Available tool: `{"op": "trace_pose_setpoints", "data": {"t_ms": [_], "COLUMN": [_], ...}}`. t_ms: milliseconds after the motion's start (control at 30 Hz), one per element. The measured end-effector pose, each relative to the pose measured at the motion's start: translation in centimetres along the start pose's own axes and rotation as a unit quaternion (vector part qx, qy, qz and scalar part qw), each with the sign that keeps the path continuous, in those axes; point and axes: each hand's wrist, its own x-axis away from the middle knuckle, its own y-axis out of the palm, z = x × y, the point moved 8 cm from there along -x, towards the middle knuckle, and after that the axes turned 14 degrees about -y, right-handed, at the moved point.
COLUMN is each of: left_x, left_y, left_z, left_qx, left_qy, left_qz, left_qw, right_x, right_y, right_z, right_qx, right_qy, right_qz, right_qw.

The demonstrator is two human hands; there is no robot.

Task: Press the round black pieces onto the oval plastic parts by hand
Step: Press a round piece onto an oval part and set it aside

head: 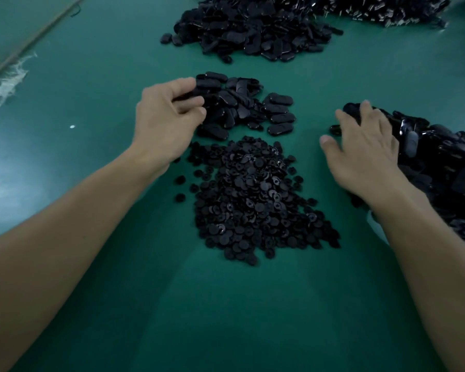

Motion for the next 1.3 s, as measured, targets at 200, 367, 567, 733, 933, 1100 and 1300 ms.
{"op": "trace_pose_setpoints", "data": {"t_ms": [200, 367, 567, 733, 933, 1100, 1300], "left_x": [0.8, 1.4, 2.6, 3.8, 5.0, 5.6, 6.1], "left_y": [0.7, 0.2, 1.2, 2.5, 4.2, 5.1, 5.5], "left_z": [0.6, 1.8, 3.1, 4.1, 4.3, 4.1, 4.1], "left_qx": [-0.038, -0.018, -0.016, -0.024, -0.037, -0.041, -0.050], "left_qy": [0.039, 0.084, 0.110, 0.126, 0.120, 0.115, 0.114], "left_qz": [-0.005, 0.034, -0.009, -0.066, -0.134, -0.169, -0.181], "left_qw": [0.998, 0.996, 0.994, 0.990, 0.983, 0.978, 0.976], "right_x": [-0.4, 0.0, 0.6, 0.8, 1.2, 1.6, 1.9], "right_y": [1.0, -1.0, -2.4, -2.6, -1.5, -1.4, -1.1], "right_z": [0.2, -0.9, -1.5, -1.5, -4.3, -5.5, -6.2], "right_qx": [-0.006, -0.024, -0.054, -0.221, -0.542, -0.596, -0.593], "right_qy": [-0.011, -0.069, -0.074, -0.080, -0.112, -0.102, -0.109], "right_qz": [-0.032, 0.057, 0.124, 0.151, 0.101, 0.096, 0.068], "right_qw": [0.999, 0.996, 0.988, 0.960, 0.827, 0.791, 0.795]}}
